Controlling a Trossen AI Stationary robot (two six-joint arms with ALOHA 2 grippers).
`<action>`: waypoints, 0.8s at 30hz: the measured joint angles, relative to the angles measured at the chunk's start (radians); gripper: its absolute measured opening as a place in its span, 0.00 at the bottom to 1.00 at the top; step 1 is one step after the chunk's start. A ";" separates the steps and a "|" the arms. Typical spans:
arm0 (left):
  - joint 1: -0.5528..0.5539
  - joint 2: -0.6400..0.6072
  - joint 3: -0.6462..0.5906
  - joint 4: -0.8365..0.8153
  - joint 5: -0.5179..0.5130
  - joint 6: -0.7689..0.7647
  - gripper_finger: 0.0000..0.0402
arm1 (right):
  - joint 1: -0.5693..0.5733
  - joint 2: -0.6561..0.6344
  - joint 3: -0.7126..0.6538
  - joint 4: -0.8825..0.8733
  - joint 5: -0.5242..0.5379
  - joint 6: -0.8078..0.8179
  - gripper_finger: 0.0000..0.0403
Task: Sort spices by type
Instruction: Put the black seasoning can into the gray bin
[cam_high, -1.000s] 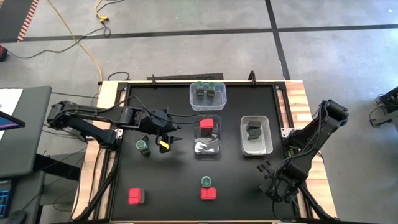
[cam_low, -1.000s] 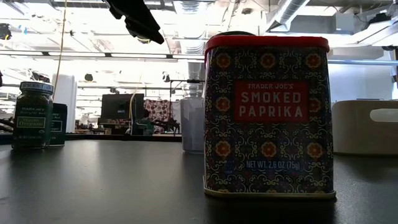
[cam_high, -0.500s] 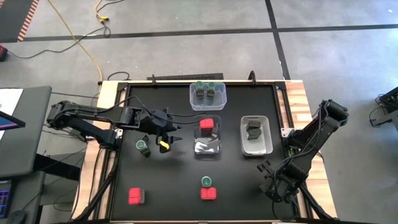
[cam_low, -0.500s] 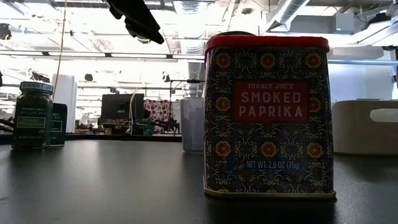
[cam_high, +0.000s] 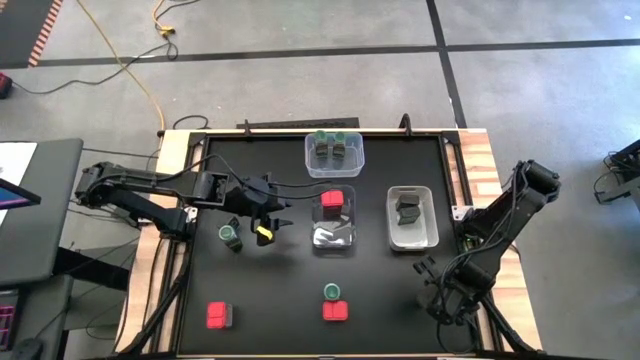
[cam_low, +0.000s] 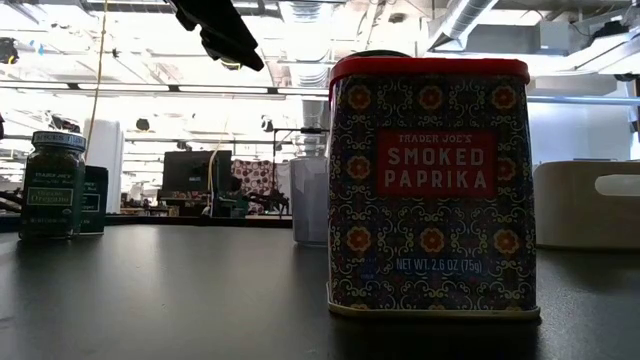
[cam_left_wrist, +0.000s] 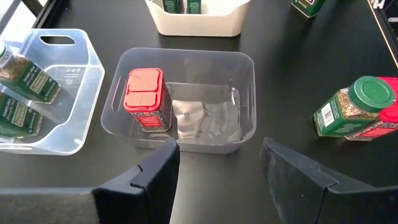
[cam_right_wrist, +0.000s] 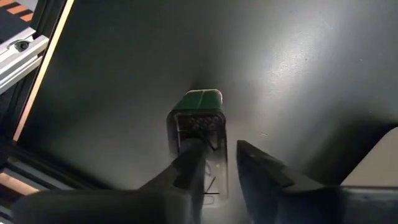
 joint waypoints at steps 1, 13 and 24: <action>0.000 0.000 0.000 0.000 0.000 0.000 0.53 | 0.000 0.000 0.000 0.000 0.002 0.000 0.27; 0.000 0.000 0.000 0.000 0.000 0.000 0.53 | 0.002 0.000 -0.001 -0.004 -0.010 0.003 0.64; 0.000 0.000 0.000 0.000 0.000 0.014 0.53 | 0.000 0.002 0.054 -0.127 0.002 0.004 0.69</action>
